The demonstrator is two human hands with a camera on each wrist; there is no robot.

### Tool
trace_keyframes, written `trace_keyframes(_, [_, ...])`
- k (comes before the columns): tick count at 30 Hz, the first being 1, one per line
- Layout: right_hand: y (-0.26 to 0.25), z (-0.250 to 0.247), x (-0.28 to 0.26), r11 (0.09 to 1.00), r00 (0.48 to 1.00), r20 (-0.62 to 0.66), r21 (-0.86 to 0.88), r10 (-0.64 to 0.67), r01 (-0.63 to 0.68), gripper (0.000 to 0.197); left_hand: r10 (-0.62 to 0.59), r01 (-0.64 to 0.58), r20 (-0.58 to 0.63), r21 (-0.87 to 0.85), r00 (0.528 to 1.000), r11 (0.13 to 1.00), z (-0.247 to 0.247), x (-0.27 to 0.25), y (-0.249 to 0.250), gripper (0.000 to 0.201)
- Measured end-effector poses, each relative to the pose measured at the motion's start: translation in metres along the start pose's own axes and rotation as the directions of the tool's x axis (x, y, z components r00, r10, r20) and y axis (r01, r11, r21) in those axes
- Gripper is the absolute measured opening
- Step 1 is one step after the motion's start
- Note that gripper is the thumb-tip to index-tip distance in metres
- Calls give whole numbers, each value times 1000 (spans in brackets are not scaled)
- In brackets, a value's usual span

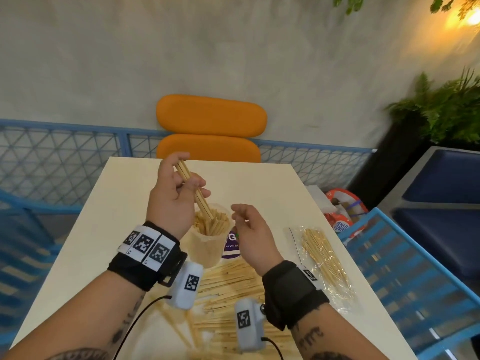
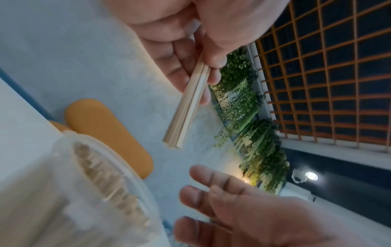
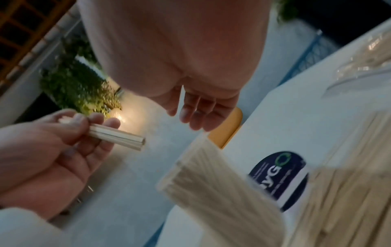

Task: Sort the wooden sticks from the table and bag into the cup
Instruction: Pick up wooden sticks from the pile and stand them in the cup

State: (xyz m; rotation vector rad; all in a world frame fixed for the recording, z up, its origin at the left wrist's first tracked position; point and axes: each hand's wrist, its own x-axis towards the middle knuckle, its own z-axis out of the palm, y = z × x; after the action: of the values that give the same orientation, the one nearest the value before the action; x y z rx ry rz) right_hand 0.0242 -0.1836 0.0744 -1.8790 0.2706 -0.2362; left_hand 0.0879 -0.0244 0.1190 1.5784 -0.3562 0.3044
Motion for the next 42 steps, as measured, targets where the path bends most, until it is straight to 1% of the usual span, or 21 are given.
trace_keyframes(3, [15, -1, 4, 960, 997, 51, -271, -63, 74, 39, -28, 24, 45, 99, 999, 995, 6, -2, -15, 45])
trace_keyframes(5, [25, 1, 4, 920, 990, 118, -373, -80, 119, 44, -63, 48, 84, 161, 994, 986, 12, -6, -25, 40])
trace_keyframes(7, [32, 5, 2, 890, 980, 174, -424, -100, 166, 48, -66, 28, 138, 261, 988, 965, 18, -10, -36, 37])
trace_keyframes(9, [37, 6, 0, 886, 979, 180, -433, -98, 168, 52, -89, -3, 231, 371, 969, 929, 22, -14, -48, 34])
trace_keyframes(11, [40, 5, -1, 889, 980, 176, -427, -94, 162, 53, -131, -27, 320, 445, 938, 895, 24, -21, -60, 27])
trace_keyframes(12, [41, 5, -1, 896, 981, 168, -414, -97, 159, 52, -123, -71, 359, 484, 925, 872, 23, -23, -66, 23])
trace_keyframes(13, [43, 3, -1, 912, 985, 145, -383, -96, 146, 52, -105, -131, 395, 527, 913, 840, 23, -26, -71, 21])
trace_keyframes(15, [48, -6, 0, 959, 998, 21, -274, -65, 69, 50, -97, -205, 428, 606, 899, 768, 21, -29, -79, 24])
trace_keyframes(17, [54, -18, -1, 980, 993, -115, -196, 9, -31, 48, -112, -201, 427, 622, 897, 757, 17, -30, -84, 30])
trace_keyframes(19, [64, -31, -1, 963, 981, -176, -238, 84, -125, 49, -92, -204, 440, 580, 893, 789, 15, -30, -89, 39])
trace_keyframes(20, [70, -35, 0, 946, 978, -176, -283, 112, -159, 49, -79, -198, 445, 541, 892, 817, 14, -30, -91, 40])
trace_keyframes(22, [81, -40, 1, 899, 981, -128, -398, 145, -184, 47, -43, -206, 462, 476, 886, 855, 13, -30, -95, 41])
trace_keyframes(25, [93, -42, 5, 791, 985, -25, -592, 172, -153, 45, -4, -252, 485, 461, 875, 851, 10, -31, -97, 58])
trace_keyframes(26, [96, -43, 7, 742, 981, -2, -654, 192, -147, 46, -4, -240, 472, 456, 882, 857, 8, -32, -95, 57])
trace_keyframes(28, [98, -44, 13, 610, 966, 55, -784, 252, -115, 49, -3, -177, 393, 421, 920, 889, 6, -34, -89, 40])
trace_keyframes(30, [99, -44, 19, 453, 947, 124, -891, 297, -25, 52, -7, -88, 247, 369, 969, 925, 4, -39, -83, 26])
trace_keyframes(31, [99, -44, 21, 399, 939, 150, -917, 309, 15, 52, -11, -49, 168, 352, 986, 935, 3, -43, -81, 25])
trace_keyframes(33, [101, -42, 24, 327, 925, 184, -942, 332, 70, 50, -44, 28, 45, 306, 998, 952, 2, -52, -75, 27])
trace_keyframes(35, [104, -39, 23, 279, 924, 191, -955, 331, 98, 38, -114, 119, -38, 228, 993, 966, 2, -59, -71, 29])
trace_keyframes(37, [107, -36, 21, 265, 935, 180, -959, 304, 98, 26, -183, 193, -74, 176, 980, 965, 2, -68, -69, 31])
trace_keyframes(42, [108, -34, 21, 290, 945, 185, -952, 271, 103, 23, -301, 304, -45, 132, 953, 944, -2, -92, -79, 30])
